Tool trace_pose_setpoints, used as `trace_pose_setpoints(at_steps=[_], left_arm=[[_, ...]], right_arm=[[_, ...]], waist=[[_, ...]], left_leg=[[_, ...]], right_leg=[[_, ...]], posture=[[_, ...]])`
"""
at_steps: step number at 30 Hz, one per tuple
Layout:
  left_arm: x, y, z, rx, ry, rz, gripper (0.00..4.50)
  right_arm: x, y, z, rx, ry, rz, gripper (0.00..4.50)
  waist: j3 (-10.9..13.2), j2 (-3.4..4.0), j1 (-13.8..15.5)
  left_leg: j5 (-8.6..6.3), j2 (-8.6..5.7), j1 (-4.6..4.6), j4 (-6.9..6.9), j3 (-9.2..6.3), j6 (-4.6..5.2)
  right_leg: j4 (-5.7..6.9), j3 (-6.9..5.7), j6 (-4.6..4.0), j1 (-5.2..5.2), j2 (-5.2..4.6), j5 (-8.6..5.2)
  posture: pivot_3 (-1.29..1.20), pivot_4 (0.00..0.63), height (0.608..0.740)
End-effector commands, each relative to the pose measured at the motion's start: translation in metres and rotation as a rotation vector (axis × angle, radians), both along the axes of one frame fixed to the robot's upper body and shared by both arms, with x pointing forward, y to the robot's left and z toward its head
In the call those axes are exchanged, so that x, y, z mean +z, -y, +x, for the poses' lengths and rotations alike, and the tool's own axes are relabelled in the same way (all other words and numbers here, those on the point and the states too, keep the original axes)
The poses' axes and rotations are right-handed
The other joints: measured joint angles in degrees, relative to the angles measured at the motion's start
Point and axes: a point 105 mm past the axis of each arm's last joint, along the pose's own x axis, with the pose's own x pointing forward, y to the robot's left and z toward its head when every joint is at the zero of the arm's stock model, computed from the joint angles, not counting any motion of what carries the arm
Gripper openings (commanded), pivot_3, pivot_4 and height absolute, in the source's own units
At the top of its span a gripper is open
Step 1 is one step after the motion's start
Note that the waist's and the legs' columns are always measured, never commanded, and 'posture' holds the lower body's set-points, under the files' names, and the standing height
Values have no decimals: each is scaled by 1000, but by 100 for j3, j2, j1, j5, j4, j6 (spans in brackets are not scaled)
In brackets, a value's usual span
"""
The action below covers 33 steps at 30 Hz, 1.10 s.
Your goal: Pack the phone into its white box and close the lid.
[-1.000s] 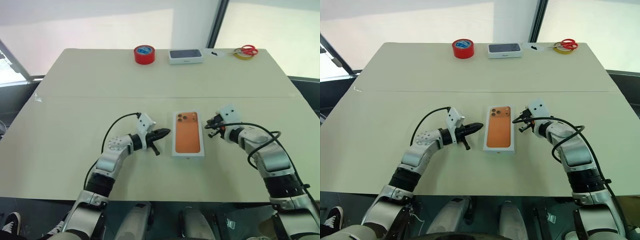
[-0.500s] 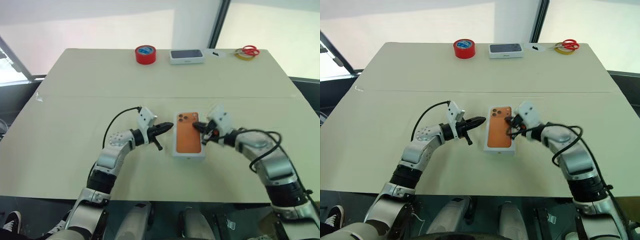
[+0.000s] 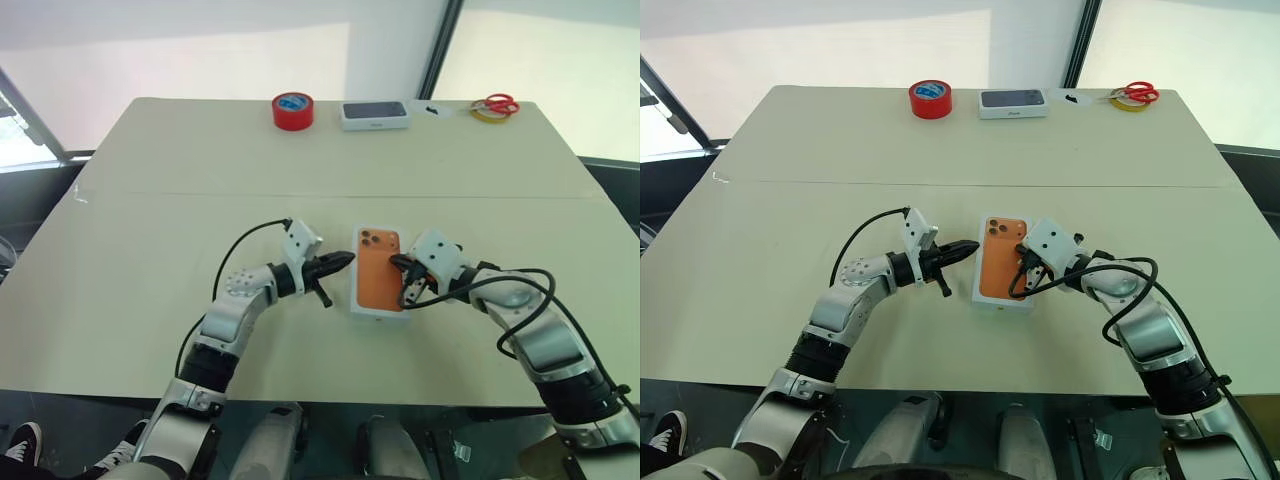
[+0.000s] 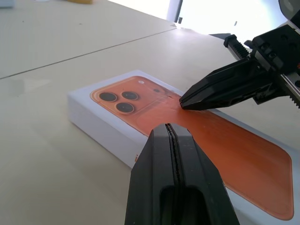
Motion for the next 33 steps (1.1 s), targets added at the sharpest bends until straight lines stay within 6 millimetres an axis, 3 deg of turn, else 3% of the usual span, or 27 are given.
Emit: trace_pose_setpoints(at_steps=[1, 6, 10, 14, 19, 21, 24, 29, 31, 33], left_arm=[[24, 15, -1, -53, 59, -43, 0], [6, 22, -4, -103, 79, 66, 0], [-24, 22, -7, -124, 25, 186, 0], [-44, 16, -5, -101, -26, 262, 0], [-37, 9, -2, -87, -39, 207, 0], [-29, 5, 2, -59, -51, 159, 542], [-5, -6, 5, -39, -21, 74, 1853], [28, -61, 0, 25, 44, 43, 4473], [34, -86, -4, 70, 65, 58, 4500], [31, -111, -10, 96, 43, 110, 4500]], right_arm=[[20, 8, 9, -44, 35, 96, 84], [31, 18, 20, -97, 60, 111, 84], [-13, 19, 10, -95, -37, -26, 84], [-38, 12, -3, -85, -110, 0, 84], [-28, 15, 3, -99, -75, 1, 84], [-16, 15, 5, -106, -90, 91, 0], [6, 15, 5, -82, -73, 196, 921], [41, 19, -14, 44, 17, 232, 3462], [43, 24, -25, 82, -1, 240, 4457], [45, 33, -36, 116, 1, 210, 4457]], waist=[[0, -1, -2], [0, 0, -23], [0, 0, -13], [-27, -18, -9], [-79, -30, -51], [-77, -23, -62], [-76, -21, -117], [-66, -8, -176], [-65, -7, -146], [-65, -6, -123]], left_leg=[[0, 0, 0, 0, 0, 0], [1, 0, -1, -2, 0, 0], [1, 1, -1, -4, 0, 0], [-9, -1, 50, -9, 1, -6], [-27, 3, 94, -21, -1, -5], [-27, 3, 87, -22, -2, -5], [-26, 3, 79, -22, -3, -4], [-19, 6, 40, -25, -2, 5], [-18, 9, 40, -25, -4, 6], [-21, 8, 44, -22, -3, 3]], right_leg=[[0, 0, 0, 0, 0, 0], [2, 0, 0, -1, 2, 0], [2, 1, 0, -4, 3, 0], [-7, 2, 1, 42, 0, -2], [-30, 1, -2, 92, 0, -15], [-31, 0, 0, 83, 0, -14], [-29, 1, 8, 74, 1, -10], [-18, 5, 9, 28, 4, -9], [-17, 4, 8, 28, 7, -10], [-18, 4, 7, 34, 5, -10]], posture=[[0, 150, 740], [0, 150, 740], [0, 150, 740], [0, 150, 740], [0, 150, 740], [0, 150, 740], [0, 150, 740], [0, 150, 740], [0, 150, 740], [0, 150, 740]])
